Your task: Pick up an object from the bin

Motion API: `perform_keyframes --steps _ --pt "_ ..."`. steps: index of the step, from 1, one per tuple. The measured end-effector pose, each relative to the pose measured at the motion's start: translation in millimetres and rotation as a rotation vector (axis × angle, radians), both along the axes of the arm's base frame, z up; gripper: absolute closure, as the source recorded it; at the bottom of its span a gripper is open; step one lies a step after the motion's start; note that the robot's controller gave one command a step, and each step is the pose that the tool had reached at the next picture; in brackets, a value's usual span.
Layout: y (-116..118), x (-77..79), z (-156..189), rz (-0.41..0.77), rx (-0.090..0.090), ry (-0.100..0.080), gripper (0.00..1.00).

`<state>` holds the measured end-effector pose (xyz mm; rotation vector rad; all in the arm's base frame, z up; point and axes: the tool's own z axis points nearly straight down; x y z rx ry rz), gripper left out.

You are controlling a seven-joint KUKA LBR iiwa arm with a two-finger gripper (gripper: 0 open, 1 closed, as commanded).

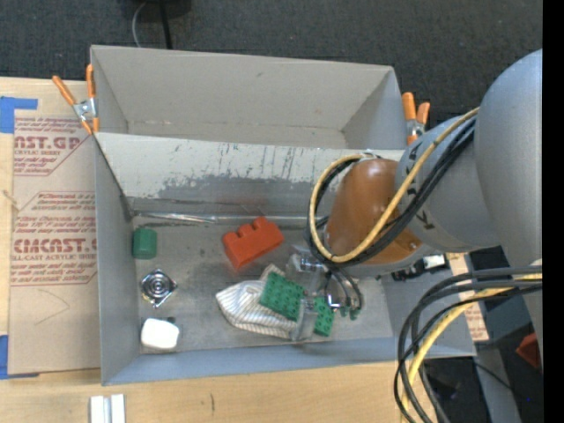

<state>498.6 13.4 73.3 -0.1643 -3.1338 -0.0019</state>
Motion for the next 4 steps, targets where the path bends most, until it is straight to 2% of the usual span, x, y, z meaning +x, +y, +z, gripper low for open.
perform_keyframes --steps 1,2,3,4 --pt "-7 -15.2 21 -0.191 0.000 0.000 0.00" --pt "43 -15.3 3 -0.135 -0.002 -0.003 0.00" --pt "30 -9.9 0 -0.236 0.006 -0.006 1.00" --pt "24 -9.3 0 -0.251 0.006 -0.006 1.00"
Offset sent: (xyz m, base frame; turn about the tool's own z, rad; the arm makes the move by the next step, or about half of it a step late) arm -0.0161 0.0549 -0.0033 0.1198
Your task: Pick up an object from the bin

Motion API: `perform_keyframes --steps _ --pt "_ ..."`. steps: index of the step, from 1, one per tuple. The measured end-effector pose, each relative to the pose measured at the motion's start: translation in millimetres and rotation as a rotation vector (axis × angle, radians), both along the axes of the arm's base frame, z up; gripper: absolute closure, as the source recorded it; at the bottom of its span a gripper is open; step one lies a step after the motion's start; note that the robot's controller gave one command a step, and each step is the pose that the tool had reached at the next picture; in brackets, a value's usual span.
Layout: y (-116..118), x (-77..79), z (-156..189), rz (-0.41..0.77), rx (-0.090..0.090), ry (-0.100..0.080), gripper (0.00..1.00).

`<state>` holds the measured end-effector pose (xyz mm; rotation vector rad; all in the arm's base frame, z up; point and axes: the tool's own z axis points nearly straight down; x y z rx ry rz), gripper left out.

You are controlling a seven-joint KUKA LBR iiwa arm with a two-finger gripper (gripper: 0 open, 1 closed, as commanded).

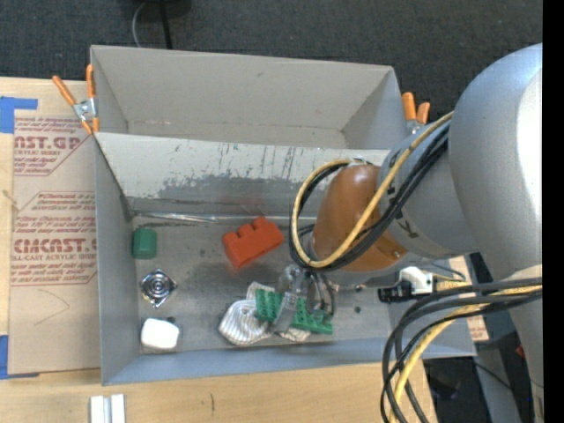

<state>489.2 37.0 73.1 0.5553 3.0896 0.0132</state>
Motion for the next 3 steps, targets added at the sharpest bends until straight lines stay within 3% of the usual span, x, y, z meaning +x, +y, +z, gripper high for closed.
perform_keyframes --steps 3 --pt "-1 -0.4 32 0.000 -0.001 0.000 1.00"
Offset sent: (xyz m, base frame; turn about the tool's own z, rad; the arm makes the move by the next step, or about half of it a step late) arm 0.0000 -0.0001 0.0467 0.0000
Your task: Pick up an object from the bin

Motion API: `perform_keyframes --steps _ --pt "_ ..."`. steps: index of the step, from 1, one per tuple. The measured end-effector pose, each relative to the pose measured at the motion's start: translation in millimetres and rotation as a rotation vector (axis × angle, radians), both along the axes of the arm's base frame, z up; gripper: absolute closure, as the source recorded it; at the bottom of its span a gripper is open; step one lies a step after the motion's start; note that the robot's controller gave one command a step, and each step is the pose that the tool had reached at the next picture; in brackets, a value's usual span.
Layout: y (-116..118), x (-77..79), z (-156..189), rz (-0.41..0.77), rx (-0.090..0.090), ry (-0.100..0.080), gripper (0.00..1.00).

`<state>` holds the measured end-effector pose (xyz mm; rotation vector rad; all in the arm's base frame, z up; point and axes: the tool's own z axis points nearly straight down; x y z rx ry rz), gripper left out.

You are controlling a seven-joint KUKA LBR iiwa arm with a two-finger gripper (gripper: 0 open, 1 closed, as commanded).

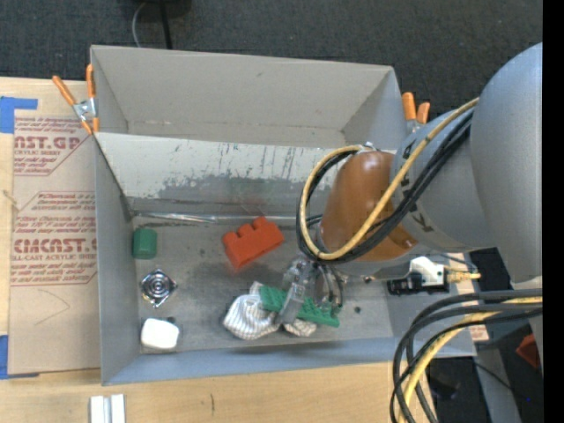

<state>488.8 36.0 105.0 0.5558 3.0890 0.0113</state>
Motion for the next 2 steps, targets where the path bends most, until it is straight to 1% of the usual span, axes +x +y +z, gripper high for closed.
perform_keyframes --steps 1,2 --pt "0 -1.5 10 0.000 -0.001 0.007 1.00" --pt "0 -0.8 23 0.000 0.000 0.003 1.00"
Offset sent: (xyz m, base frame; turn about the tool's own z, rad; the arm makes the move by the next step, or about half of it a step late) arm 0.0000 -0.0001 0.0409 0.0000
